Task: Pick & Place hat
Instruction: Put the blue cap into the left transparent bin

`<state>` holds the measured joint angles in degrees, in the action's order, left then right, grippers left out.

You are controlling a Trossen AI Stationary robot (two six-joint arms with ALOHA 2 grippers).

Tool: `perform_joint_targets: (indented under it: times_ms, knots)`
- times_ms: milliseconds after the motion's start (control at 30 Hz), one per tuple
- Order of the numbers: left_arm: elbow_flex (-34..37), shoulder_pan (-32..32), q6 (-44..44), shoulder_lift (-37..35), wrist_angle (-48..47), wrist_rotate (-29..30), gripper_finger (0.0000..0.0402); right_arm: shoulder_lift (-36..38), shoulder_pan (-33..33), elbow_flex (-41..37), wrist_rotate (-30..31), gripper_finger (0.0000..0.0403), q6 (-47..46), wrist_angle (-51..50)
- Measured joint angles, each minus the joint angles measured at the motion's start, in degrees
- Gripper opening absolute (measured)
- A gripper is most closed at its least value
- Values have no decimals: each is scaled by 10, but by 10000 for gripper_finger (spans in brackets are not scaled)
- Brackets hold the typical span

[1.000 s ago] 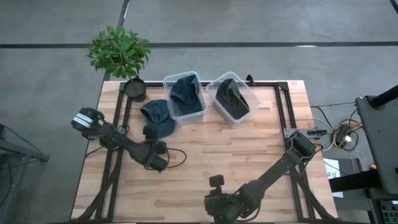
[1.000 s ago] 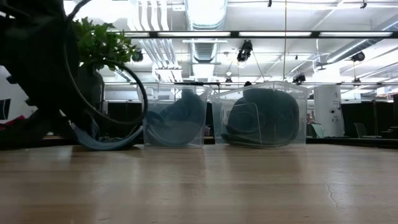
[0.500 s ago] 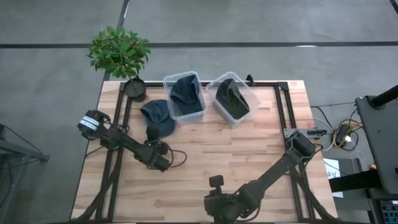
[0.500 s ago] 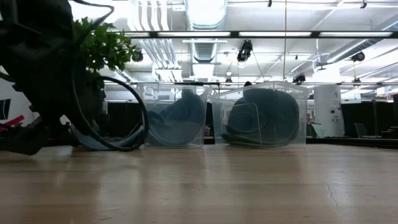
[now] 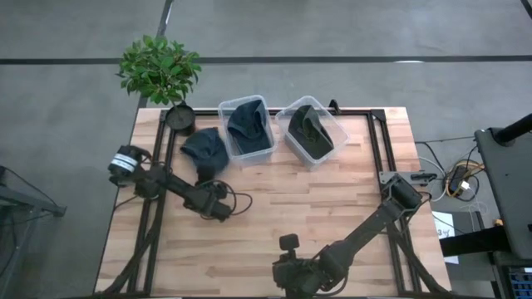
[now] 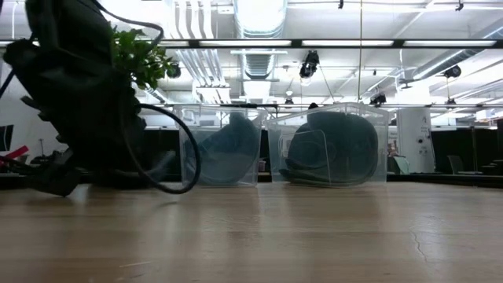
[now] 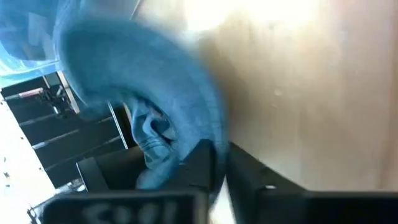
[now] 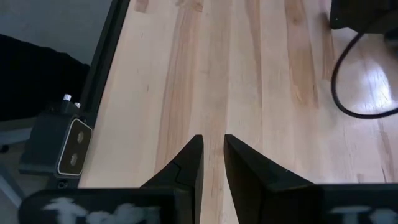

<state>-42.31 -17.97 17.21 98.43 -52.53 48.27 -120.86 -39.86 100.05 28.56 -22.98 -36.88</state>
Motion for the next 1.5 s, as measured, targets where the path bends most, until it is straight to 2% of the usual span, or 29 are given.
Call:
perform_joint_targets:
  times_ms: [67,233,367,533,733,867,1267,1500]
  knots:
    - [-3,7,5,0,0,0,13,0,0,0,0,59,0,0]
    - [-25,4,7,0,-5,-11,7,0,0,0,0,61,0,0]
    - [-60,-10,17,0,-37,-44,7,0,0,0,0,57,0,0]
    - [-122,-37,70,0,-159,-73,7,0,0,0,0,58,0,0]
    - [-203,-74,135,-1,-305,-77,7,0,0,0,0,63,0,0]
    - [-256,-96,167,-1,-379,-39,7,0,0,0,0,61,0,0]
    - [-396,-109,131,-23,-375,3,7,0,0,0,0,60,0,-1]
    - [-481,-114,76,-23,-375,64,7,0,0,0,0,59,0,0]
